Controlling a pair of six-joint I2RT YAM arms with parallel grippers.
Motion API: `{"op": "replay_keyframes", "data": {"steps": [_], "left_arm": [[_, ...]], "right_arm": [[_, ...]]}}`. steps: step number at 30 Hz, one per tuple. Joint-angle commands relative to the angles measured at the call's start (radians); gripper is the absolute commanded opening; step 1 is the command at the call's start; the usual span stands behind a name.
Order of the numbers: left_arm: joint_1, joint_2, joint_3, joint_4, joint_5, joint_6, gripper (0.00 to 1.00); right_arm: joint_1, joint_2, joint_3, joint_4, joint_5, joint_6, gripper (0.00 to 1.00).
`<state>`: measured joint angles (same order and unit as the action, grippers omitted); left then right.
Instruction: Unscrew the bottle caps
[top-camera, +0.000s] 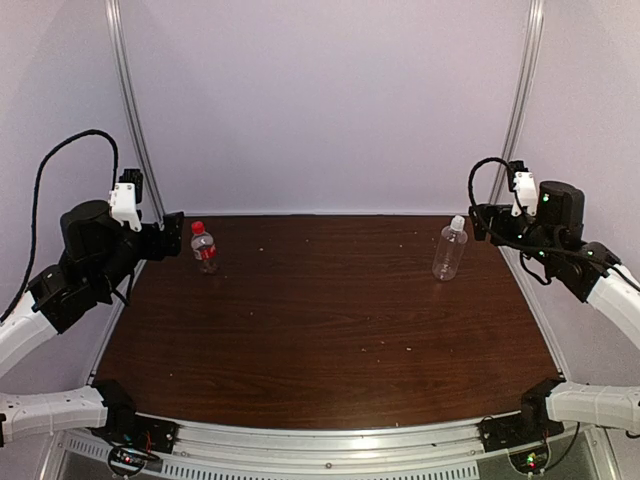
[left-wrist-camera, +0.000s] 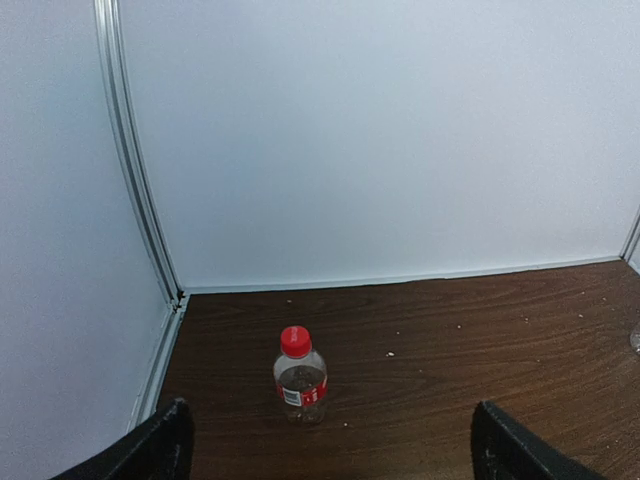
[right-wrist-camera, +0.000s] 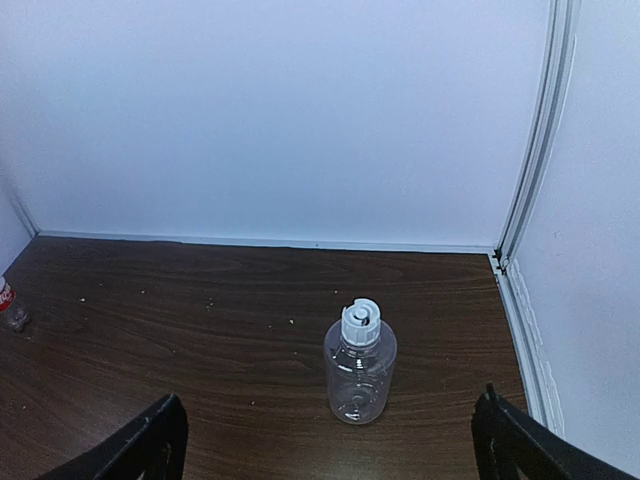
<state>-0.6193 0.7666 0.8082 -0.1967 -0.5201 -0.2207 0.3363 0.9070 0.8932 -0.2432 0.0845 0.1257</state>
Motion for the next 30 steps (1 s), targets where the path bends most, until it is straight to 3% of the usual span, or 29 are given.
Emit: {"op": "replay_keyframes", "data": {"steps": [1, 17, 30], "left_arm": [[-0.007, -0.006, 0.004, 0.029, -0.016, 0.004, 0.98], [-0.007, 0.011, 0.052, -0.038, -0.009, -0.018, 0.98], [-0.007, 0.165, 0.167, -0.166, 0.084, 0.017, 0.98]], "right_arm": [[0.005, -0.016, 0.023, -0.016, 0.015, -0.011, 1.0], [0.006, -0.015, 0.054, -0.075, 0.035, -0.002, 1.0], [0.006, 0.043, 0.178, -0.238, 0.091, -0.003, 1.0]]}}
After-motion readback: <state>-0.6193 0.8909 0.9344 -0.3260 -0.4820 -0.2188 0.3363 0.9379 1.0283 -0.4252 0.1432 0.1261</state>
